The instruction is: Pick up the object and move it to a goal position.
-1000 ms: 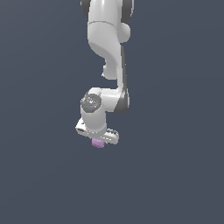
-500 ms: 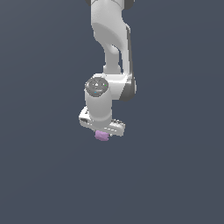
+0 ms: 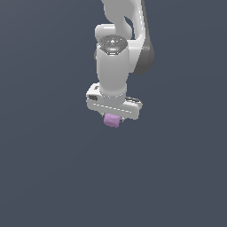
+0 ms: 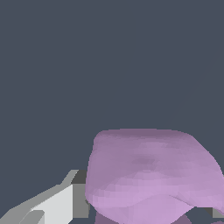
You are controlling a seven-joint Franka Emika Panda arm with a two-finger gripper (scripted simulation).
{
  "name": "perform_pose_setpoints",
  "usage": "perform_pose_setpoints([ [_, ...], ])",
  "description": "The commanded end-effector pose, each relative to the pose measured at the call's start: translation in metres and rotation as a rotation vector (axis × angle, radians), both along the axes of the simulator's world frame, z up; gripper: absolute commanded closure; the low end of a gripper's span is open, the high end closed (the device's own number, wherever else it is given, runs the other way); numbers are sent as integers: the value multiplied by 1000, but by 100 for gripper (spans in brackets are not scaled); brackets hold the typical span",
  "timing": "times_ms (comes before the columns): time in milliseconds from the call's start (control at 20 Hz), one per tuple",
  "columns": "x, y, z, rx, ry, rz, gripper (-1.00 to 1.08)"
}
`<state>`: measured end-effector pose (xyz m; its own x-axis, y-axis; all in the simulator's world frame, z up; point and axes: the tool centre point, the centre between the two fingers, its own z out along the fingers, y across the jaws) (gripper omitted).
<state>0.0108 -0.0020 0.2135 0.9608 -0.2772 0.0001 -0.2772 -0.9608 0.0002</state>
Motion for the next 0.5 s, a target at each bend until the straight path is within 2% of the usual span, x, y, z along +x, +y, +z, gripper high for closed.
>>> perform_pose_setpoints([
  [0, -7, 11, 29, -1, 0, 0, 108],
  [450, -27, 52, 130, -1, 0, 0, 108],
])
